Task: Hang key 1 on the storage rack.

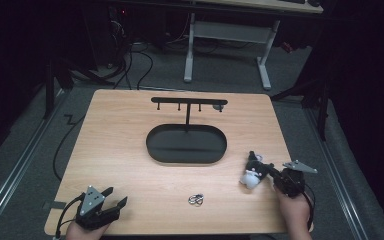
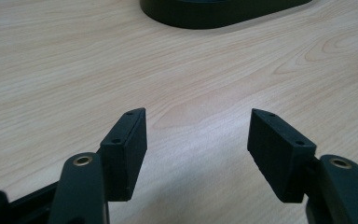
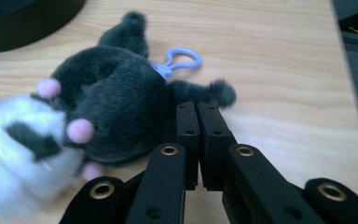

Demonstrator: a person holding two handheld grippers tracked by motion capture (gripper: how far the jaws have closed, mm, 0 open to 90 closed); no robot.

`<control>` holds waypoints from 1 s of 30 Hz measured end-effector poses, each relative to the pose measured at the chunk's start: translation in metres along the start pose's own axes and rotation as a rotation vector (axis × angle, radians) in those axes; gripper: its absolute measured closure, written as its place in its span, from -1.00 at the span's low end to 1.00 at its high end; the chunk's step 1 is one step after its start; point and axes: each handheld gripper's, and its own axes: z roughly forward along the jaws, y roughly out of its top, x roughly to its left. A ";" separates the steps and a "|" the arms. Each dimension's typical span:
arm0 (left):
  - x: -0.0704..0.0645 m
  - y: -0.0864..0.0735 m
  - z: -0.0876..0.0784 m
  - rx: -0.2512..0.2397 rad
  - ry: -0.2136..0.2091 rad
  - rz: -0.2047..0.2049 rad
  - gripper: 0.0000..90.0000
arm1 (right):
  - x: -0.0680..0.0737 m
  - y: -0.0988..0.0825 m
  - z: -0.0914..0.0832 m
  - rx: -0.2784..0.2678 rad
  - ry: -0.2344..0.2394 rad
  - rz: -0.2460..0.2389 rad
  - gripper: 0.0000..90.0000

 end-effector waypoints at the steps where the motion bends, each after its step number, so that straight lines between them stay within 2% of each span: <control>1: 0.000 -0.002 -0.003 -0.003 0.008 -0.003 -0.15 | 0.003 0.002 0.003 -0.002 0.014 -0.008 0.96; 5: 0.002 -0.006 -0.013 -0.008 0.028 -0.010 -0.15 | 0.015 0.010 0.014 0.013 0.052 -0.042 0.94; 7: 0.003 -0.009 -0.018 -0.010 0.040 -0.021 -0.15 | 0.016 0.012 0.016 0.013 0.063 -0.047 0.94; 10: 0.006 -0.013 -0.025 -0.014 0.054 -0.040 -0.15 | 0.023 0.018 0.021 0.005 0.116 -0.053 0.95; 16: 0.007 -0.015 -0.028 -0.014 0.055 -0.041 -0.15 | 0.029 0.021 0.023 0.003 0.169 -0.067 1.00; 20: 0.007 -0.013 -0.026 -0.015 0.047 -0.033 -0.16 | 0.033 0.021 0.020 -0.005 0.166 -0.082 1.00; 22: 0.006 -0.010 -0.023 -0.025 0.039 -0.029 -0.16 | 0.032 0.019 0.015 -0.023 0.140 -0.086 0.95; 24: 0.006 -0.008 -0.022 -0.027 0.037 -0.026 -0.17 | 0.030 0.017 0.013 -0.026 0.135 -0.081 0.91; 27: 0.003 -0.001 -0.014 -0.038 0.029 -0.017 -0.18 | 0.023 0.010 0.005 -0.033 0.123 -0.043 0.81; 30: 0.002 0.003 -0.009 -0.041 0.019 -0.008 -0.20 | 0.019 0.004 -0.003 -0.050 0.116 -0.036 0.73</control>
